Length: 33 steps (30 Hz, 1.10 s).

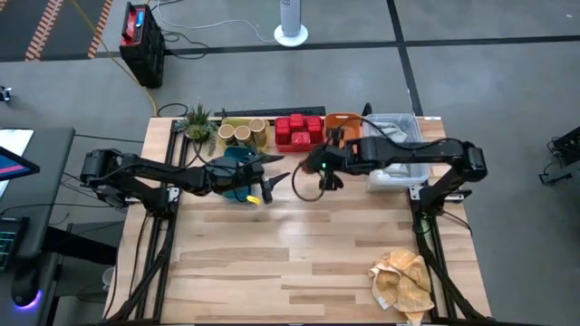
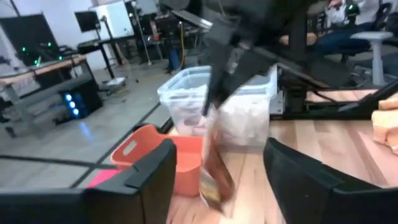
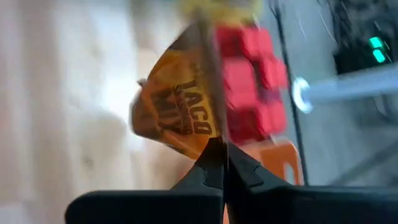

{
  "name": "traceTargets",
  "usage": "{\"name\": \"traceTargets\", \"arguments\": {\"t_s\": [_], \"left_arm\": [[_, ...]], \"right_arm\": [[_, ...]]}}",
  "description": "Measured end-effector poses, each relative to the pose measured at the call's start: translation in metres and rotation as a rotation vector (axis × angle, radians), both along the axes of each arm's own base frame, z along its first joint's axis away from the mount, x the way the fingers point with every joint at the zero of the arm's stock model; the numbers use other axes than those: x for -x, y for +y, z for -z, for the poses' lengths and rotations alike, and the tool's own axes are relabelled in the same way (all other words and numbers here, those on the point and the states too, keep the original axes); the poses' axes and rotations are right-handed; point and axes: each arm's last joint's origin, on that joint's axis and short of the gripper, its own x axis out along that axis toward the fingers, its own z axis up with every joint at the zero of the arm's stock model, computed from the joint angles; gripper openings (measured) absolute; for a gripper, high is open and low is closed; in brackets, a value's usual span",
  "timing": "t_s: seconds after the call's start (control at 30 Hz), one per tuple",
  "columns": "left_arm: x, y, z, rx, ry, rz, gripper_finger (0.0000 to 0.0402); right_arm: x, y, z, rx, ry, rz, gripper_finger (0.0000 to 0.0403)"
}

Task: Sort spices by type
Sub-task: Put the orange seasoning bag into the orange bin

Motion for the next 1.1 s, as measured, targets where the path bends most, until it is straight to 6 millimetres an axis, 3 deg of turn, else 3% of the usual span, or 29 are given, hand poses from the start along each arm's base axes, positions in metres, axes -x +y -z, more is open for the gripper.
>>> {"name": "traceTargets", "arguments": {"t_s": [0.27,0.6,0.83,1.1], "left_arm": [[0.026,-0.010,-0.021,0.027,0.042,0.027,0.0239],[0.030,-0.026,-0.021,0.027,0.068,0.088,0.0236],[0.030,-0.029,-0.022,0.057,0.050,0.100,0.0235],[0.029,-0.031,-0.023,0.106,0.032,0.134,0.0235]], "right_arm": [[0.015,-0.052,0.002,0.030,0.036,0.253,0.0021],[0.039,-0.115,0.002,0.024,0.019,0.503,0.0021],[0.046,-0.129,0.004,0.010,0.002,0.567,0.0021],[0.045,-0.127,0.036,-0.043,0.128,0.577,0.0022]]}}
